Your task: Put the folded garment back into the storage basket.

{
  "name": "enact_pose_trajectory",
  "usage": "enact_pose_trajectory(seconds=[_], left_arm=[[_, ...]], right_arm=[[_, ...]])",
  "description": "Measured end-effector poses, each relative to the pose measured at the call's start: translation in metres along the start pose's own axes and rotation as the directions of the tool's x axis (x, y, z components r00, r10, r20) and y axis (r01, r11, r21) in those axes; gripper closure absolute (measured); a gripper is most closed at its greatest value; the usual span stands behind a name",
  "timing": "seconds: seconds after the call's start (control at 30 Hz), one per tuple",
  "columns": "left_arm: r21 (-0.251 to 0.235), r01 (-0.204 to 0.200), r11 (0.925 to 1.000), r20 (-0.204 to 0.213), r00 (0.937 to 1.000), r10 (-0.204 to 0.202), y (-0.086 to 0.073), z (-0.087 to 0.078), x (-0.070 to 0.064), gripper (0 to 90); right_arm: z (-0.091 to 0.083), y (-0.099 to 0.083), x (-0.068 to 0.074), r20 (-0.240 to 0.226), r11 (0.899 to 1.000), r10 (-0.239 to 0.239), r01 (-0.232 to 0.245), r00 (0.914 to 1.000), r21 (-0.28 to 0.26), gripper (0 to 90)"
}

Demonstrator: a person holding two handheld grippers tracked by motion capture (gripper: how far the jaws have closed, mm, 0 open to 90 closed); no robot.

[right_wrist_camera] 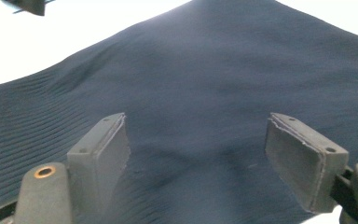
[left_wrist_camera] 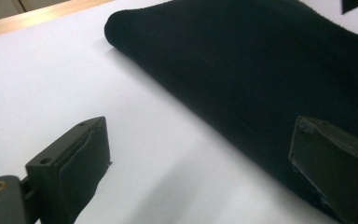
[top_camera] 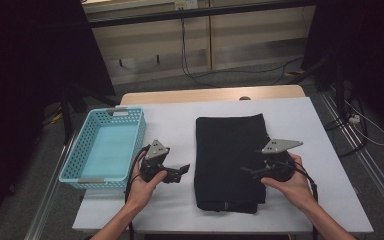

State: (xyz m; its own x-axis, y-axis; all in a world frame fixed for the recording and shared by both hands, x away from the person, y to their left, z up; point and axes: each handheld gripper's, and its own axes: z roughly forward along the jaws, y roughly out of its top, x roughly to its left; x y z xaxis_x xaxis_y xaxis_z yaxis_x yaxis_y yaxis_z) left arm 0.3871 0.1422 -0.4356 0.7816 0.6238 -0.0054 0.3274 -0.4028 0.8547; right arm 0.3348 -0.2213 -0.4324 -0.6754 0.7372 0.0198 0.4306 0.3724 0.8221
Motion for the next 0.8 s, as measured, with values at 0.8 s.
enact_pose_trajectory(seconds=[0.8], left_arm=[[0.017, -0.001, 0.9998, -0.007, 1.0, 0.002, -0.004, 0.002, 0.002, 5.2]], right_arm=[[-0.005, -0.022, 0.068, -0.176, 0.974, -0.18, 0.2, 0.9678, 0.105, 37.9]])
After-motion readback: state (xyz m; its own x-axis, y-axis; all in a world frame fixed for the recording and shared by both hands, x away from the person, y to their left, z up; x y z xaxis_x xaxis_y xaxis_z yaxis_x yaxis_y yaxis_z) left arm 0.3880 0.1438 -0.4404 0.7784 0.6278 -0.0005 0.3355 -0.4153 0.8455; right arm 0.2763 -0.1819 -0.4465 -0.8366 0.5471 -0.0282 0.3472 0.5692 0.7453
